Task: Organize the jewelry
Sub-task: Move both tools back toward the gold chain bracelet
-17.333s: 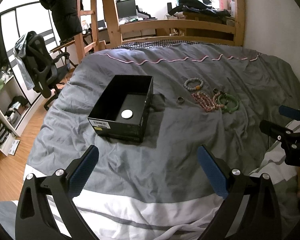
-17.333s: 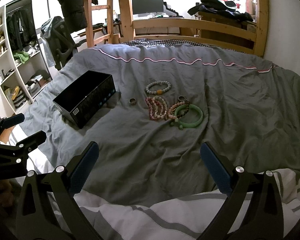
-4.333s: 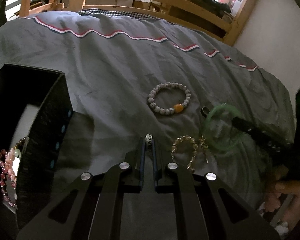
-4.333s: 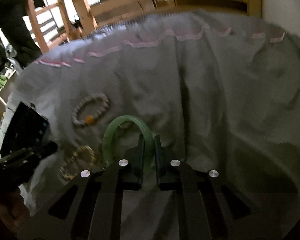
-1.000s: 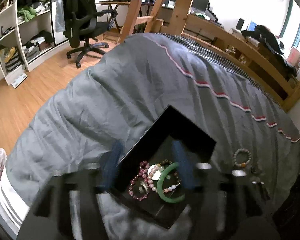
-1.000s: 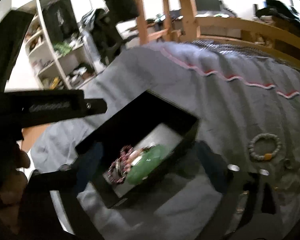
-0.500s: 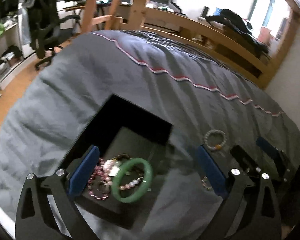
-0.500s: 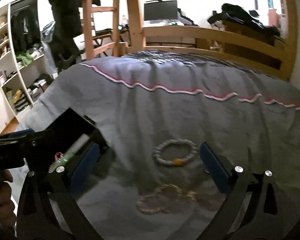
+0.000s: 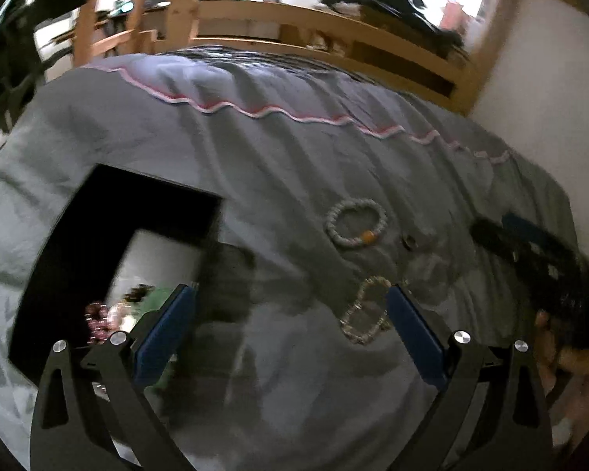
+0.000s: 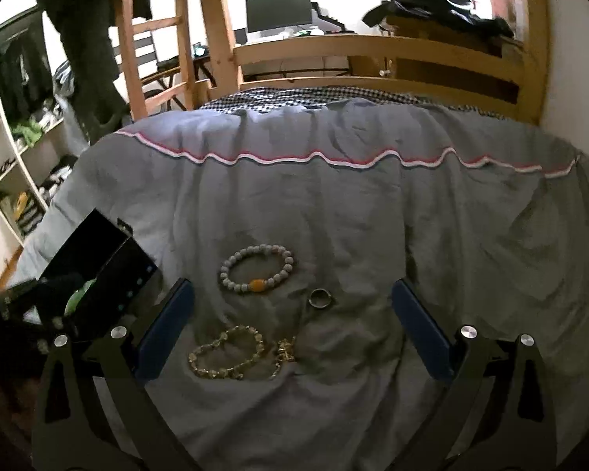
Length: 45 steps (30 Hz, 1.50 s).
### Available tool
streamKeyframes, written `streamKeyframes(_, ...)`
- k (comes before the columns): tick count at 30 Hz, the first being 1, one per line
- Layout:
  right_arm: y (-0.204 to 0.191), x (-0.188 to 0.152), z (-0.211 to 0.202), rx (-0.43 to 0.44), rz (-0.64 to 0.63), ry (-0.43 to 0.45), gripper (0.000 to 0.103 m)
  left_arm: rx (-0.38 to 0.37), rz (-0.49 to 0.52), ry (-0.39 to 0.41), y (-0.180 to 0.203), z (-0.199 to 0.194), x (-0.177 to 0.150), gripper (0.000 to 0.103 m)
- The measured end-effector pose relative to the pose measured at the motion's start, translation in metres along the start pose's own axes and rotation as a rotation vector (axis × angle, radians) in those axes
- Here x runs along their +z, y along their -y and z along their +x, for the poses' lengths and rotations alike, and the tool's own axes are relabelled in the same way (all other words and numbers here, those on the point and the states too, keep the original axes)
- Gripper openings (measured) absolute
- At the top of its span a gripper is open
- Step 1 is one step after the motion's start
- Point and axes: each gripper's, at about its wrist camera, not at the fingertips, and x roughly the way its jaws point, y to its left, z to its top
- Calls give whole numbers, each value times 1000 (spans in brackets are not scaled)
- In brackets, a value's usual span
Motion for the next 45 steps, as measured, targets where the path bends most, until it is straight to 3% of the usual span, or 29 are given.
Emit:
streamKeyframes(2,4,-3,10,10,10,-34,93,-34,22,-13,8,5,-3,96)
streamKeyframes(3,4,-5,14,10,9,-51,81,-51,28,-21,11,9,-5,94)
streamKeyframes(7,11,-12,35,14,12,-125,60,-87,55,-64,23,27,-14,81)
streamKeyframes(11,13,-16,50,-8,-22,-130,43,-106,32,-90,26,47,-25,58)
streamKeyframes(14,13,-15,69,-2,-26,-143,32,-112,23,-118,26,62,-31,53)
streamKeyframes(20,10,-18,108,-34,-49,-202,32,-101,41,-124,26,70,-36,53)
streamKeyframes(24,10,-22,113,-38,-52,-202,32,-92,54,-126,27,70,-37,52)
streamKeyframes(25,10,-22,112,-37,-51,-198,31,-88,59,-128,28,70,-37,48)
streamKeyframes(27,11,-21,109,-37,-44,-190,21,-90,67,-131,29,69,-37,36)
streamKeyframes(28,11,-21,108,-34,-35,-187,21,-97,68,-132,29,69,-37,28)
streamKeyframes(30,12,-20,105,-30,-15,-177,21,-98,69,-132,31,69,-35,23)
streamKeyframes(32,11,-18,103,-24,-4,-166,21,-95,66,-129,31,70,-34,9)
streamKeyframes(45,8,-5,81,8,15,-84,21,-99,24,-53,21,47,-19,8)
